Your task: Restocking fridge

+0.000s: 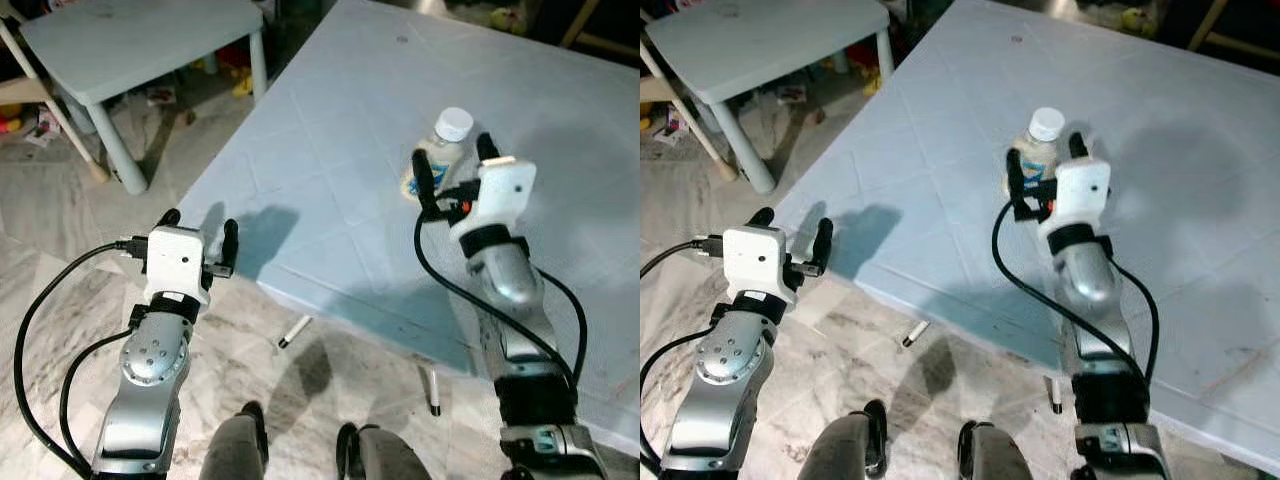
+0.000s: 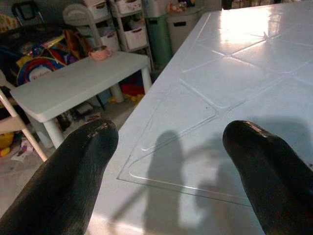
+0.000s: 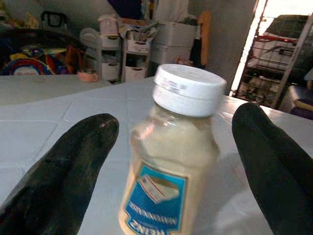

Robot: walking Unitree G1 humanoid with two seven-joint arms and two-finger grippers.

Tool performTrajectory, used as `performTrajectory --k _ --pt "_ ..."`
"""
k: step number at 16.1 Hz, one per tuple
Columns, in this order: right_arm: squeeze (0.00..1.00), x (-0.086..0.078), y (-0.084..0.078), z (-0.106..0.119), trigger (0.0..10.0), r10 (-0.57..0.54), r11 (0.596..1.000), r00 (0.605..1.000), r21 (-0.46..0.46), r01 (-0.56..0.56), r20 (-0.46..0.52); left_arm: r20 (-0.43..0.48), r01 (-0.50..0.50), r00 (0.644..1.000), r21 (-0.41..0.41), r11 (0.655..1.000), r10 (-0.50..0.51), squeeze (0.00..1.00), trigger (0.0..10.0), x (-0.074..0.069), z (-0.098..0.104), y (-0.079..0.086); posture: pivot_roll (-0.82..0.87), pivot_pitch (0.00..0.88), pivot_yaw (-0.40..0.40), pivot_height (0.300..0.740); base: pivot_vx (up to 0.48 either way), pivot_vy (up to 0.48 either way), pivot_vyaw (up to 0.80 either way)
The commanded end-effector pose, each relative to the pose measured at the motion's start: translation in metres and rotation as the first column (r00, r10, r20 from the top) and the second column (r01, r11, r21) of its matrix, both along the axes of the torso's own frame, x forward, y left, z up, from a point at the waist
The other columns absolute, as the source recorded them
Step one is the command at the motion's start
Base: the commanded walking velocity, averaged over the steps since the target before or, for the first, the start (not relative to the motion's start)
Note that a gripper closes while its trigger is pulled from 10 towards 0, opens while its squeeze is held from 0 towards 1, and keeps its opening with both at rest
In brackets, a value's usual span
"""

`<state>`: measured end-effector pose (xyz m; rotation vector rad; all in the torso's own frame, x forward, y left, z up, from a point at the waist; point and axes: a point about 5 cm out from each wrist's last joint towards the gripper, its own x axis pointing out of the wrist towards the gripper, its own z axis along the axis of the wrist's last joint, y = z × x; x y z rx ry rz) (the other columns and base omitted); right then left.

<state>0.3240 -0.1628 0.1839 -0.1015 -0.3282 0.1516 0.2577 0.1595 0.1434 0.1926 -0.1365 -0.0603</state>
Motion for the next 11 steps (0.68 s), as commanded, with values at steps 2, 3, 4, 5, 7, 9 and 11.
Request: performTrajectory --k 2,3,4,5,7,9,11 --pt "0.0 0.003 -0.002 0.001 10.0 0.017 1.0 1.0 0.003 -0.017 0.009 0.0 0.002 1.0 0.018 1.0 -0.002 0.0 10.0 -0.003 0.003 0.002 0.1 0.24 -0.026 0.74 0.0 0.0 0.0" --pt "0.0 0.005 -0.002 0.002 10.0 0.022 1.0 1.0 0.002 -0.022 0.012 -0.001 0.003 1.0 0.02 1.0 -0.003 0.0 10.0 -0.003 0.003 0.002 0.1 0.242 -0.024 0.74 0.0 0.0 0.0" --pt "0.0 0.008 -0.002 0.005 10.0 0.024 1.0 1.0 0.002 -0.024 0.02 -0.003 0.005 1.0 0.023 1.0 -0.005 0.0 10.0 -0.003 0.003 0.002 0.11 0.243 -0.023 0.74 0.0 0.0 0.0" --pt "0.0 0.009 -0.002 0.007 10.0 0.023 1.0 0.999 0.002 -0.023 0.027 -0.004 0.006 1.0 0.024 1.0 -0.006 0.0 10.0 -0.003 0.003 0.002 0.11 0.243 -0.022 0.74 0.0 0.0 0.0" --pt "0.0 0.014 -0.002 0.012 10.0 0.024 1.0 0.999 0.0 -0.024 0.044 -0.006 0.009 1.0 0.026 1.0 -0.009 0.0 10.0 -0.003 0.004 0.003 0.11 0.243 -0.019 0.74 0.0 0.0 0.0" --pt "0.0 0.02 -0.001 0.018 10.0 0.029 1.0 0.998 -0.005 -0.029 0.06 -0.008 0.017 1.0 0.027 0.999 -0.017 0.0 10.0 -0.002 0.004 0.001 0.11 0.244 -0.018 0.74 0.0 0.0 0.0" --pt "0.0 0.025 -0.002 0.021 10.0 0.029 1.0 0.998 -0.005 -0.029 0.063 -0.009 0.018 1.0 0.028 0.999 -0.018 0.0 10.0 -0.002 0.004 0.0 0.12 0.245 -0.02 0.74 0.0 0.0 0.0"
